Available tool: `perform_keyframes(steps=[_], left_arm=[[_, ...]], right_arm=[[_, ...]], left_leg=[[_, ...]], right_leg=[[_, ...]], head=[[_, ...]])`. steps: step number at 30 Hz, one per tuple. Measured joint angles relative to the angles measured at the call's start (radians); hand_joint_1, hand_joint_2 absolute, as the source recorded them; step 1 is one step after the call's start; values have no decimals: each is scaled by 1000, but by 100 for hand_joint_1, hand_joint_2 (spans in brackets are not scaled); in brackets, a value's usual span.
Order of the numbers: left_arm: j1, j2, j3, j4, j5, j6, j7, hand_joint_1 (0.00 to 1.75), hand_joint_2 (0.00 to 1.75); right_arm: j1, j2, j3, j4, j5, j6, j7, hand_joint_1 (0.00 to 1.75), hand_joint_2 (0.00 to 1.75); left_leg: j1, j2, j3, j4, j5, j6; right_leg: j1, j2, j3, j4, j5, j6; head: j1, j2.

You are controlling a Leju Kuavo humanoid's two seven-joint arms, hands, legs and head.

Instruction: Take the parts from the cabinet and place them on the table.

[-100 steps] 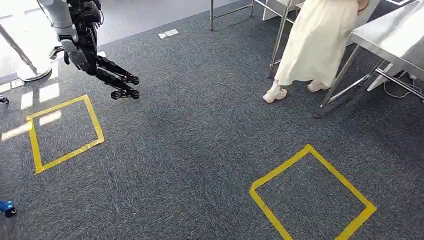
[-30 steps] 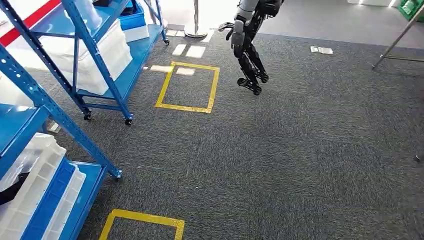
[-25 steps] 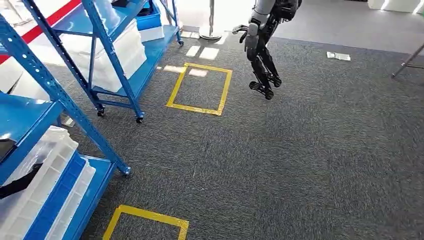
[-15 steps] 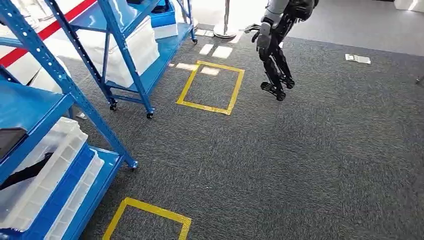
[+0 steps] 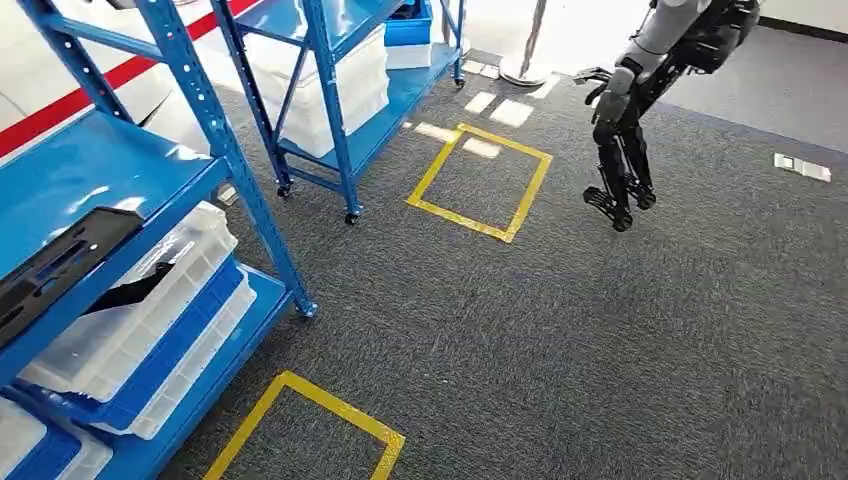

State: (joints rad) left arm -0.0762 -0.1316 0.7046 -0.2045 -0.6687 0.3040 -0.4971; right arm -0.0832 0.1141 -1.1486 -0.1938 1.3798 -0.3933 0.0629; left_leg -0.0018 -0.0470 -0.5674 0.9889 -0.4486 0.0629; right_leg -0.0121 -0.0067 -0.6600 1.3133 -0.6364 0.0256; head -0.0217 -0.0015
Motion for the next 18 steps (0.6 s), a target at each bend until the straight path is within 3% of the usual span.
perform_keyframes(steps=[1, 3, 4, 5, 6, 8, 9, 10, 11, 12, 14, 15, 16, 17, 18], left_arm=[[2, -1, 0, 0, 0, 0, 0, 0, 0], [4, -3, 0, 0, 0, 0, 0, 0, 0], [4, -3, 0, 0, 0, 0, 0, 0, 0], [3, -2, 0, 0, 0, 0, 0, 0, 0], [4, -2, 0, 0, 0, 0, 0, 0, 0], [8, -2, 0, 0, 0, 1, 0, 0, 0], [9, -2, 3, 0, 0, 2, 1, 0, 0], [11, 0, 6, 0, 1, 2, 2, 0, 0], [9, -1, 8, 0, 2, 3, 3, 0, 0], [6, -2, 9, 0, 4, 3, 3, 0, 0], [6, -2, 9, 0, 4, 3, 3, 0, 0], [8, -3, 10, 0, 4, 3, 4, 0, 0], [9, -3, 10, 0, 4, 3, 4, 0, 0], [10, -3, 11, 0, 4, 3, 5, 0, 0], [10, -2, 11, 0, 4, 4, 6, 0, 0]], right_arm=[[0, -2, 0, 0, 0, 0, 0, 0, 0], [-1, -5, 0, 0, 0, 3, 2, 0, 0], [-1, -6, 0, 0, 0, 3, 2, 0, 0], [-1, -5, 0, 0, 0, 6, 2, 0, 0], [-3, -5, 1, 0, 0, 6, 1, 0, 0], [-9, -6, 3, 0, 1, 6, 2, 0, 0], [-8, -5, 4, 0, 0, 6, 3, 0, 0], [-8, -5, 5, 0, 0, 6, 3, 0, 0], [-8, -6, 5, 0, 2, 6, 3, 0, 0], [-6, -7, 5, 0, 2, 6, 3, 0, 0], [0, -7, 5, 0, 1, 7, 3, 0, 0], [1, -7, 5, 0, 1, 7, 3, 0, 0], [1, -7, 5, 0, 1, 7, 3, 0, 0], [-1, -7, 5, 0, 2, 8, 3, 0, 0], [-2, -6, 5, 0, 2, 9, 3, 0, 0]], left_leg=[[2, -13, 2, 1, 0, -1], [6, -42, 5, 6, -3, -9], [8, -56, 3, 13, -7, -17], [2, -65, -1, 20, -12, -28], [2, -69, -3, 20, -13, -30], [5, -80, -7, 15, -7, -40], [9, -88, -10, 18, -7, -43], [10, -62, -14, 31, -19, -46], [7, -11, -34, 75, -51, -50], [8, 15, -69, 144, -90, -54], [12, 37, -150, 305, -157, -60], [13, 41, -167, 337, -158, -60], [13, 44, -161, 324, -142, -58], [12, 46, -131, 265, -102, -55], [11, 55, -83, 175, -58, -49]], right_leg=[[-3, 0, 9, -29, 21, 13], [-14, 13, 85, -203, 105, 43], [-24, 52, 127, -298, 139, 54], [-15, 64, 124, -301, 136, 41], [-13, 51, 123, -303, 139, 26], [-9, 41, 131, -302, 141, 9], [-15, 30, 131, -305, 145, 2], [-16, 19, 133, -308, 147, -3], [-15, 11, 134, -309, 147, -15], [-12, 0, 133, -309, 145, -20], [-5, -30, 132, -309, 141, -25], [-3, -42, 132, -309, 140, -27], [-2, -51, 133, -309, 139, -27], [-1, -63, 135, -309, 138, -29], [0, -73, 138, -309, 136, -30]], head=[[-1, 0], [0, 0], [1, 0], [6, 0], [5, 0], [1, 0], [3, 0], [2, 0], [-6, 0], [-10, 0], [-9, 0], [-10, 0], [-10, 0], [-10, 0], [-10, 0]])
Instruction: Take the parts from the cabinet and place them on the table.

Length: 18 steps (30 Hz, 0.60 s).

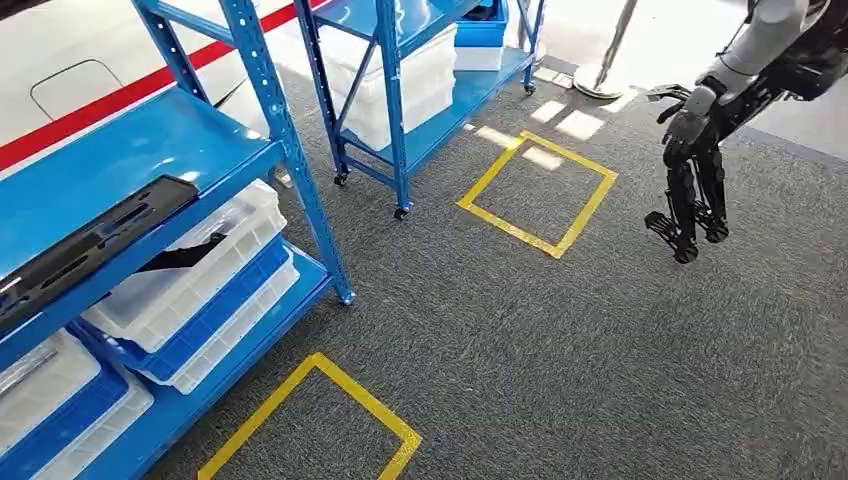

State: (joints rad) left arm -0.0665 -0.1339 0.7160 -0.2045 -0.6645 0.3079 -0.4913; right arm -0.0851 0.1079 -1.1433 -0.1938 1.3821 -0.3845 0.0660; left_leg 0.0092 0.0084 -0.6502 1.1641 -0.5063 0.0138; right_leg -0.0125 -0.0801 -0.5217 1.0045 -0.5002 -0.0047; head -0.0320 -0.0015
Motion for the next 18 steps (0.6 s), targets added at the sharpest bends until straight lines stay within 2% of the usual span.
perform_keyframes(steps=[1, 2, 3, 4, 5, 9, 10, 11, 12, 13, 14, 15, 16, 17, 18], left_arm=[[-1, 0, 0, 0, 0, 2, 3, 0, 0], [-3, 1, 0, 0, 0, 3, 3, 0, 0], [-7, 1, 0, 0, -2, 5, 6, 0, 0], [-7, 1, 0, 0, -3, 6, 6, 0, 0], [-6, 1, 1, 0, -3, 6, 6, 0, 0], [-6, 1, 1, 0, -3, 6, 6, 0, 0], [-2, 1, 2, 0, -3, 6, 7, 0, 0], [0, 1, 4, 0, -3, 6, 9, 0, 0], [-7, -1, 6, 0, 0, 8, 11, 0, 0], [-5, -2, 7, 0, 0, 8, 11, 0, 0], [0, -3, 8, 0, 0, 8, 11, 0, 0], [1, -4, 9, 0, 1, 8, 11, 0, 0], [0, -4, 10, 0, 1, 8, 11, 0, 0], [0, -4, 10, 0, 1, 8, 11, 0, 0], [-3, -2, 11, 0, 0, 8, 12, 0, 0]], right_arm=[[0, 1, 0, 0, 0, 0, 0, 0, 0], [0, 3, 1, 0, 1, 1, 0, 0, 0], [1, 5, 1, 0, 1, 1, -2, 0, 0], [0, 5, 1, 0, 1, 2, -2, 0, 0], [-1, 5, 1, 0, 2, 3, -2, 0, 0], [-1, 5, 1, 0, 2, 3, -2, 0, 0], [-2, 7, 2, 0, 3, 5, -2, 0, 0], [-4, 7, 4, 0, 3, 5, -3, 0, 0], [1, 5, 10, 0, 8, 5, -5, 0, 0], [5, 3, 12, 0, 11, 6, -5, 0, 0], [6, 0, 13, 0, 13, 7, -5, 0, 0], [6, -2, 14, 0, 13, 7, -5, 0, 0], [5, -3, 15, 0, 13, 7, -5, 0, 0], [5, -3, 15, 0, 13, 7, -5, 0, 0], [5, 0, 15, 0, 14, 8, -5, 0, 0]], left_leg=[[-4, 31, 54, -94, 36, 10], [-12, 79, 79, -139, 36, 18], [-19, 73, 78, -146, 31, 19], [-21, 61, 75, -145, 31, 21], [-22, 56, 74, -146, 30, 22], [-22, 55, 74, -146, 30, 22], [-25, 43, 74, -147, 30, 26], [-15, 26, 88, -166, 43, 35], [-8, -11, 87, -176, 54, 43], [-7, -48, 87, -175, 54, 43], [-5, -74, 89, -174, 53, 41], [-3, -89, 92, -173, 53, 38], [0, -103, 93, -169, 50, 31], [-1, -109, 90, -165, 48, 27], [-7, -124, 81, -149, 40, 15]], right_leg=[[1, -10, 4, 0, -3, 2], [4, -15, 7, 0, -4, 3], [13, -26, 6, 0, -10, 13], [11, -34, 8, 0, -11, 15], [10, -40, 10, -1, -12, 17], [10, -41, 11, -1, -12, 17], [9, -52, 16, -5, -12, 21], [20, -56, 19, -3, -17, 29], [7, 62, -58, 167, -102, 20], [2, 73, -138, 319, -144, 27], [-3, 74, -119, 263, -105, 48], [-9, 77, -85, 183, -66, 62], [-18, 96, -43, 85, -23, 77], [-23, 123, -25, 41, -5, 84], [-20, 154, -21, 11, -1, 72]], head=[[0, 0], [0, 0], [2, 0], [1, 0], [1, 0], [2, 0], [1, 0], [1, 0], [11, 0], [11, 0], [11, 0], [11, 0], [11, 0], [12, 0], [20, 0]])
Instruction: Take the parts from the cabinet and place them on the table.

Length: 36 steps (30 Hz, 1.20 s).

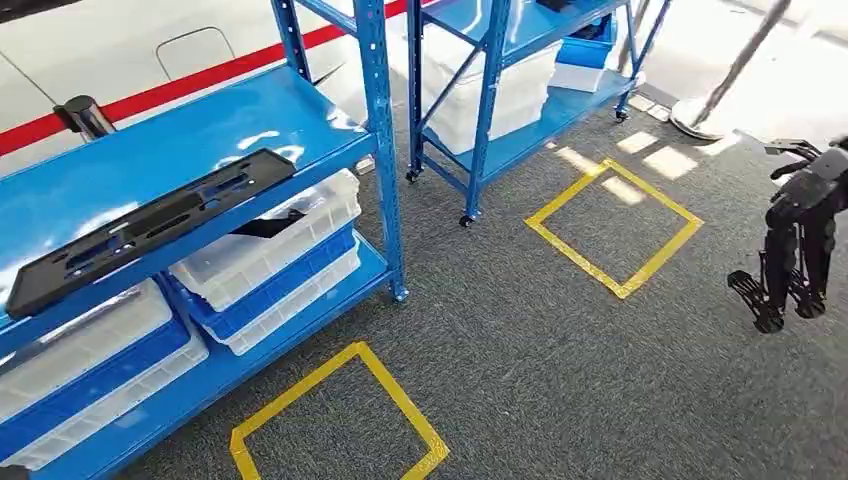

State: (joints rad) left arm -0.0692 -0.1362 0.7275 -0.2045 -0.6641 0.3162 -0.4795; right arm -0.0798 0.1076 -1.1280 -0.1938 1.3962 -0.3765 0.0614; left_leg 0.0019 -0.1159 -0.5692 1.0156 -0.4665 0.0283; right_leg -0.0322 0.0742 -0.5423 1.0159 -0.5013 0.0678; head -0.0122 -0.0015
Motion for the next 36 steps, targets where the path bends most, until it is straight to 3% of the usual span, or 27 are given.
perform_keyframes(steps=[1, 4, 5, 6, 7, 9, 10, 11, 12, 14, 15, 16, 19, 20, 21, 22, 23, 25, 26, 28, 29, 30, 31, 32, 34, 35, 36], left_arm=[[1, 0, 0, 0, 0, 0, 0, 0, 0], [6, 0, 1, 0, 0, 2, 0, 0, 0], [7, 2, 2, 0, 0, 3, 0, 0, 0], [9, 2, 2, 0, 0, 3, 0, 0, 0], [7, 2, 2, 0, 0, 3, 0, 0, 0], [2, 1, 1, 0, -5, 3, 0, 0, 0], [2, 1, 1, 0, -6, 2, 0, 0, 0], [4, 1, 1, 0, -6, 2, 0, 0, 0], [5, 1, 1, 0, -6, 2, 0, 0, 0], [5, 2, 1, 0, -8, 2, 0, 0, 0], [3, 3, 1, 0, -8, 2, 0, 0, 0], [-1, 5, 1, 0, -8, 2, 0, 0, 0], [2, 5, 1, 0, -8, 3, 0, 0, 0], [4, 5, 1, 0, -8, 3, 0, 0, 0], [6, 3, 1, 0, -8, 3, 1, 0, 0], [4, 3, 2, 0, -7, 3, 2, 0, 0], [0, 4, 2, 0, -6, 3, 2, 0, 0], [-2, 2, 1, 0, -6, 3, 2, 0, 0], [-1, 2, 1, 0, -6, 3, 3, 0, 0], [3, 1, 2, 1, -6, 3, 8, 0, 0], [3, 0, 2, 1, -6, 3, 11, 0, 0], [3, -1, 2, 1, -6, 3, 13, 0, 0], [1, 0, 2, 1, -6, 3, 14, 0, 0], [1, 0, 2, 1, -6, 3, 17, 0, 0], [4, 0, 3, 1, -5, 4, 17, 0, 0], [8, 1, 5, 1, -3, 4, 18, 0, 0], [10, 2, 6, 1, -3, 5, 18, 0, 0]], right_arm=[[-1, 0, 0, 0, 1, 0, 0, 0, 0], [-3, 0, 2, 0, 1, 0, 0, 0, 0], [-4, 2, 2, 0, 2, 0, 1, 0, 0], [-5, -1, 2, 0, 2, 0, 1, 0, 0], [-4, 0, 2, 0, 2, 0, 1, 0, 0], [1, -1, 2, 0, 2, 0, 2, 0, 0], [1, -2, 2, 0, 2, 0, 2, 0, 0], [0, -2, 2, 0, 2, 0, 1, 0, 0], [-1, -2, 2, 0, 2, -1, 0, 0, 0], [-3, -1, 2, 0, 3, -1, -1, 0, 0], [-4, 0, 2, 0, 3, -1, -2, 0, 0], [-5, 2, 3, 0, 3, -1, -2, 0, 0], [-9, 2, 3, 0, 3, -2, -2, 0, 0], [-12, 3, 3, 0, 3, -2, -2, 0, 0], [-12, 0, 3, 0, 4, -2, -3, 0, 0], [-11, 2, 3, 0, 4, -2, -3, 0, 0], [-9, 2, 3, 0, 4, -2, -4, 0, 0], [-4, 0, 3, 0, 3, -2, -4, 0, 0], [-3, 0, 3, 0, 3, -2, -4, 0, 0], [-1, -1, 3, 0, 3, -2, -6, 0, 0], [-1, -2, 3, 0, 3, -2, -8, 0, 0], [0, -2, 3, 0, 4, -3, -9, 0, 0], [0, 0, 3, 0, 4, -2, -9, 0, 0], [0, 1, 3, 0, 4, -2, -9, 0, 0], [-2, 1, 3, 0, 5, -2, -10, 0, 0], [-4, 2, 3, 0, 5, -2, -10, 0, 0], [-4, 3, 4, 0, 5, -2, -10, 0, 0]], left_leg=[[1, -5, -2, -1, -1, -4], [9, -23, -8, -7, 6, -14], [11, -15, -10, 0, 1, -16], [6, 49, -19, 24, -15, -19], [6, 85, -45, 77, -50, -23], [9, 109, -136, 251, -129, -29], [9, 111, -155, 285, -139, -30], [9, 113, -168, 305, -132, -29], [9, 114, -157, 280, -109, -26], [4, 132, -66, 109, -19, -9], [-6, 180, -19, 27, 4, 8], [-10, 192, -17, 15, -8, 8], [-20, 159, -22, 10, -5, 16], [-19, 146, -16, -5, 4, 22], [-5, 136, 0, -22, 17, 21], [-1, 126, 2, -31, 20, 27], [-1, 115, 0, -31, 23, 30], [-1, 85, -1, -31, 23, 30], [0, 73, 0, -31, 23, 30], [3, 49, 2, -29, 22, 27], [6, 34, 4, -27, 21, 22], [9, 16, 4, -20, 17, 13], [2, 5, -3, -7, 12, 3], [1, -5, -7, -4, 8, -3], [4, -17, -8, -8, 9, -8], [10, -31, -11, -8, 12, -15], [11, 2, -13, 2, 5, -17]], right_leg=[[1, -14, 0, 1, 2, -12], [5, -36, 8, 3, 4, -31], [-3, -48, 7, -1, 8, -38], [0, -55, 9, -1, 8, -44], [3, -65, 9, -1, 7, -52], [12, -97, 9, -1, 3, -59], [13, -105, 9, -1, 1, -61], [16, -120, 10, -1, 0, -63], [17, -130, 11, -1, -2, -64], [23, -153, 19, -1, -6, -67], [24, -162, 24, -2, -8, -66], [34, -171, 24, -1, -14, -59], [26, -197, 29, -8, -15, -48], [35, -208, 38, -13, -16, -42], [32, -179, 30, 5, -26, -38], [31, -133, 13, 47, -51, -43], [28, -104, -28, 128, -88, -49], [20, -83, -108, 284, -144, -50], [19, -82, -125, 312, -145, -42], [14, -81, -103, 251, -105, -20], [9, -74, -66, 169, -65, -4], [-2, -36, -7, 38, -12, 13], [-8, 10, 4, -8, -3, 15], [-1, -5, 2, -4, 0, -7], [4, -17, 10, -4, -3, -20], [-3, -33, 17, -5, 2, -32], [-5, -44, 18, -9, 4, -36]], head=[[-2, 0], [-9, 0], [-8, 0], [-11, 0], [-21, 0], [-21, 0], [-21, 0], [-21, 0], [-21, 0], [-21, 0], [-21, 0], [-18, 0], [-19, 0], [-19, 0], [-18, 0], [-16, 0], [-11, 0], [-11, 0], [-10, 0], [-11, 0], [-10, 0], [-10, 0], [-3, 0], [-5, 0], [-11, 0], [-12, 0], [-11, 0]])
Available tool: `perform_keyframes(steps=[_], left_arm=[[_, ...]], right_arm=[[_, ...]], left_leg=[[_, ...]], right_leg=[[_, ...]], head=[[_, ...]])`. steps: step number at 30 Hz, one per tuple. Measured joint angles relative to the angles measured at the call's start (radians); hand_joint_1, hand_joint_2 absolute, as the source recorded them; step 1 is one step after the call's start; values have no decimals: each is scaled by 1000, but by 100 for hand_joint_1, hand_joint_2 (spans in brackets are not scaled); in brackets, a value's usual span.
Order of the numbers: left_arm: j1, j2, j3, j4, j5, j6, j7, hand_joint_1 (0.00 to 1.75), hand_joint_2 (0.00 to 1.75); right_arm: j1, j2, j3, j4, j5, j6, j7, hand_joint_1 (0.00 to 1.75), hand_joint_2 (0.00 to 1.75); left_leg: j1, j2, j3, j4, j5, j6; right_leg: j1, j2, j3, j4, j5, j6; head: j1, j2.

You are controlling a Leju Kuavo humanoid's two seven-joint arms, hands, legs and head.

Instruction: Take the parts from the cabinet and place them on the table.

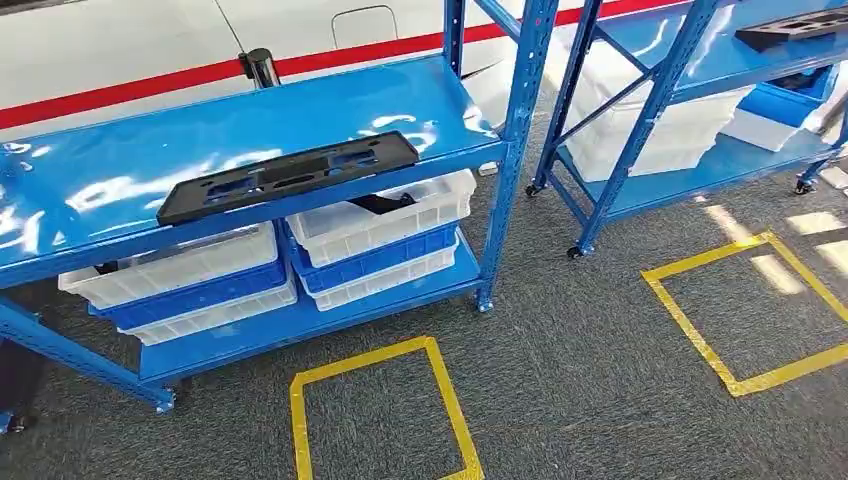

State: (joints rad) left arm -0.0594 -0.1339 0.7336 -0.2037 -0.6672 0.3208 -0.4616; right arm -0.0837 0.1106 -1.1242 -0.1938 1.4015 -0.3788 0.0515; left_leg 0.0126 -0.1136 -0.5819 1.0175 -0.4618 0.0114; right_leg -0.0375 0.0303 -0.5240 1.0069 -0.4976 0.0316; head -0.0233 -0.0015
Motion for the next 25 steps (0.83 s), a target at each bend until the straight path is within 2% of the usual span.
perform_keyframes(steps=[1, 2, 4, 5, 6, 7, 8, 9, 10, 11, 14, 15, 16, 17, 18, 19, 20, 21, 22, 23, 24, 25], left_arm=[[0, 0, 2, 0, 0, 1, 0, 0, 0], [-4, -1, 3, 0, 2, 1, 0, 0, 0], [-7, -2, 5, 0, 3, 1, 0, 0, 0], [-6, -2, 5, 0, 3, 1, 0, 0, 0], [-3, -2, 7, 0, 3, 1, 0, 0, 0], [-2, -2, 8, 0, 3, 1, 0, 0, 0], [-2, -2, 8, 0, 3, 1, 0, 0, 0], [-3, -2, 8, 0, 3, 1, 0, 0, 0], [-5, -1, 8, 0, 3, 1, 0, 0, 0], [-9, -1, 8, 0, 3, 1, 0, 0, 0], [-7, 0, 9, 0, 3, 1, 0, 0, 0], [-6, 0, 9, 0, 3, 1, 1, 0, 0], [-6, -2, 9, 0, 3, 2, 0, 0, 0], [-8, -1, 9, 0, 3, 1, 1, 0, 0], [-12, -2, 9, 0, 3, 1, 1, 0, 0], [-12, -3, 9, 0, 3, 1, 0, 0, 0], [-11, -3, 9, 0, 3, 1, 0, 0, 0], [-10, -3, 9, 0, 2, 1, 0, 0, 0], [-9, -3, 9, 0, 2, 1, 0, 0, 0], [-7, -4, 9, 0, -3, -2, 0, 0, 0], [-8, -6, 9, 0, -5, -2, 0, 0, 0], [-8, -6, 9, 0, -8, -2, 0, 0, 0]], right_arm=[[0, -2, 0, 0, 0, 0, -1, 0, 0], [3, -3, 0, 0, 0, 0, -1, 0, 0], [8, -3, 0, 0, 0, 0, -2, 0, 0], [9, -3, 0, 0, 0, 0, -2, 0, 0], [8, -3, 0, 0, 0, 0, -2, 0, 0], [7, -3, 0, 0, 0, 0, -2, 0, 0], [6, -2, 0, 0, 0, 0, -3, 0, 0], [5, -2, 0, 0, 1, 0, -3, 0, 0], [4, 0, 0, 0, 1, 0, -3, 0, 0], [4, 0, 0, 0, 1, 0, -3, 0, 0], [-2, 1, 0, 0, 1, 0, -4, 0, 0], [-3, 2, 2, 0, 1, 0, -4, 0, 0], [-2, 0, 5, 0, 2, 0, -6, 0, 0], [-1, 0, 5, 0, 2, 0, -7, 0, 0], [0, 1, 5, 0, 2, 0, -7, 0, 0], [3, 0, 5, 0, 2, 0, -7, 0, 0], [4, 0, 5, 0, 2, 0, -8, 0, 0], [6, 0, 5, 0, 0, 0, -8, 0, 0], [7, -1, 5, 0, 0, 0, -8, 0, 0], [7, -2, 5, 0, -2, 0, -8, 0, 0], [7, -3, 5, 0, -3, -2, -8, 0, 0], [7, -3, 5, 0, -5, -2, -8, 0, 0]], left_leg=[[-6, 58, -16, 36, -27, -4], [-4, 87, -51, 106, -67, -8], [1, 105, -132, 258, -132, -14], [1, 108, -156, 301, -141, -15], [1, 111, -158, 299, -122, -14], [1, 112, -136, 249, -86, -11], [0, 122, -87, 155, -36, -6], [-3, 148, -36, 64, 1, 3], [-10, 197, -8, 8, 5, 11], [-16, 184, -7, 6, 1, 11], [-24, 154, -11, 4, 0, 22], [-12, 139, 5, -17, 13, 33], [-10, 134, 12, -29, 18, 36], [-8, 122, 11, -29, 21, 41], [-9, 108, 8, -29, 21, 42], [-9, 93, 8, -29, 21, 42], [-9, 78, 8, -28, 21, 42], [-9, 65, 9, -28, 21, 42], [-9, 58, 9, -28, 20, 41], [-8, 41, 11, -26, 20, 40], [-6, 20, 13, -22, 17, 34], [-6, 9, 9, -15, 14, 27]], right_leg=[[2, -10, 2, 0, -1, -10], [6, -23, 2, 0, -3, -17], [13, -53, 2, 1, -7, -24], [14, -65, 3, 1, -9, -26], [15, -79, 4, 1, -11, -28], [16, -90, 7, 1, -14, -27], [16, -100, 12, 1, -16, -26], [17, -109, 17, 0, -20, -23], [19, -115, 21, 0, -23, -20], [29, -124, 22, 0, -28, -12], [26, -150, 34, -11, -29, 2], [35, -147, 37, -11, -35, 10], [27, -92, 32, 14, -48, 11], [25, -57, 2, 72, -76, 4], [24, -43, -41, 154, -111, -1], [22, -39, -85, 235, -138, -2], [22, -38, -119, 292, -151, 3], [21, -37, -128, 298, -142, 12], [21, -37, -125, 286, -132, 18], [18, -34, -98, 214, -90, 33], [10, -15, -38, 76, -27, 51], [1, 31, -9, 1, -5, 54]], head=[[-5, 0], [-12, 0], [-11, 0], [-11, 0], [-10, 0], [-11, 0], [-11, 0], [-11, 0], [-11, 0], [-9, 0], [-11, 0], [-11, 0], [-4, 0], [-5, 0], [-1, 0], [-2, 0], [-1, 0], [-1, 0], [-1, 0], [-1, 0], [-1, 0], [1, 0]])
